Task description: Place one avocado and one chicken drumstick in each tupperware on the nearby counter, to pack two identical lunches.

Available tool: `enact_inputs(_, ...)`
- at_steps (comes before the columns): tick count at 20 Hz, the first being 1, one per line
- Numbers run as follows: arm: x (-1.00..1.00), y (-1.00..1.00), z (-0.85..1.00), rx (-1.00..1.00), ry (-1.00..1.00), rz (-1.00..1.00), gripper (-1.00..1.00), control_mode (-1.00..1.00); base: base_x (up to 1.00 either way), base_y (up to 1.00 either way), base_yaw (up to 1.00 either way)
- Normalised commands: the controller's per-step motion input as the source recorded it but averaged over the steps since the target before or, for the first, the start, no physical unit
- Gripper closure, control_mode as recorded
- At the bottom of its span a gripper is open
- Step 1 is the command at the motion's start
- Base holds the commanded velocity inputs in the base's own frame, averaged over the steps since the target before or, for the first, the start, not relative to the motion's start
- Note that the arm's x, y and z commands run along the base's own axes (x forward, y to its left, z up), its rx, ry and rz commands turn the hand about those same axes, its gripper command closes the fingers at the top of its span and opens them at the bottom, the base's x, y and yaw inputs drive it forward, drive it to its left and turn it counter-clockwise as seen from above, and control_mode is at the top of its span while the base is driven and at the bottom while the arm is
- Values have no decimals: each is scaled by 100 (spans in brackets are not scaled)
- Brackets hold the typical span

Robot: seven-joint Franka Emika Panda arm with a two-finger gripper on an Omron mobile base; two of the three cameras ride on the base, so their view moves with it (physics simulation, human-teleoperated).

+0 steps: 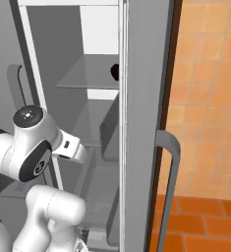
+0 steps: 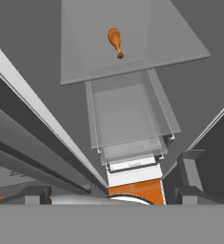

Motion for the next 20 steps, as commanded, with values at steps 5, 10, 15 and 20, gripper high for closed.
enact_inputs(5,0,0,0,0,0,0,-100,100,31,-21,0)
enact_inputs(10,12,-6,0,0,-2,0,-100,-100,5,-12,0)
enact_inputs(15,9,-12,51,0,-24,0,-100,-100,0,0,0)
enact_inputs(20,26,-17,92,0,-27,-1,-100,-100,0,0,0)
